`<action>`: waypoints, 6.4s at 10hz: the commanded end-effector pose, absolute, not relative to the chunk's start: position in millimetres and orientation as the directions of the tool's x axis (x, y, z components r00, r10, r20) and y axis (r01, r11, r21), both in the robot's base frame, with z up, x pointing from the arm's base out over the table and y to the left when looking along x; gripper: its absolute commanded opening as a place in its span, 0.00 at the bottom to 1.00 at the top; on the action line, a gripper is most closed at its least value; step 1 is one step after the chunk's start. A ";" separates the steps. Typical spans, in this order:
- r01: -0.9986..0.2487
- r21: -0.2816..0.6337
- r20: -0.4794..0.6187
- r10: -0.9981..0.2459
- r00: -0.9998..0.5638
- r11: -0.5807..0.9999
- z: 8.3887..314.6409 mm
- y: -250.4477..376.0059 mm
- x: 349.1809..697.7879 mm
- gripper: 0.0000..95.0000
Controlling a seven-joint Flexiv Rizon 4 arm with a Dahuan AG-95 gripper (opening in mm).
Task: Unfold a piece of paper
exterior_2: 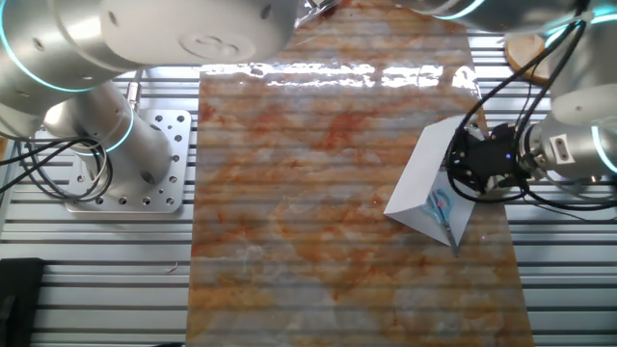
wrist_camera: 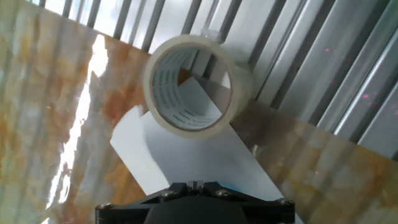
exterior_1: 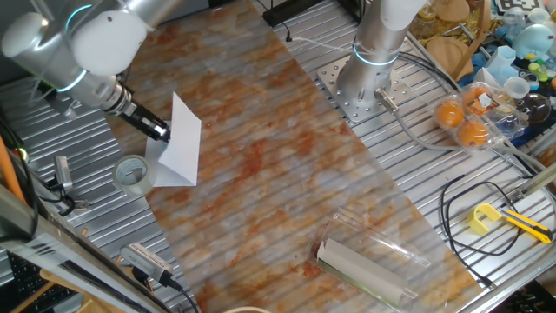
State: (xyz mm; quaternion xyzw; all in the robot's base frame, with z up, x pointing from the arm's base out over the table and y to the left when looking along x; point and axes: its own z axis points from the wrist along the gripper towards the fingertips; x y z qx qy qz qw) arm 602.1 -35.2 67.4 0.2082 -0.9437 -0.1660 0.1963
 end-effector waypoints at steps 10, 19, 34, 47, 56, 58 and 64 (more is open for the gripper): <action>-0.253 0.360 0.331 -0.377 -0.865 0.898 55.9 -14.2 544.9 0.00; -0.233 0.125 0.288 -0.260 -0.922 0.964 53.2 -10.0 538.0 0.00; -0.172 0.189 0.268 -0.219 -0.938 0.967 42.2 3.6 485.9 0.00; -0.110 0.066 0.150 -0.118 -0.982 0.992 33.8 2.4 470.4 0.00; -0.105 0.033 0.142 -0.109 -0.984 0.994 26.9 1.2 468.7 0.00; -0.106 0.028 0.139 -0.109 -0.984 0.994 26.3 -1.0 468.4 0.00; -0.129 0.023 0.142 -0.131 -0.981 0.991 26.7 -12.7 466.4 0.00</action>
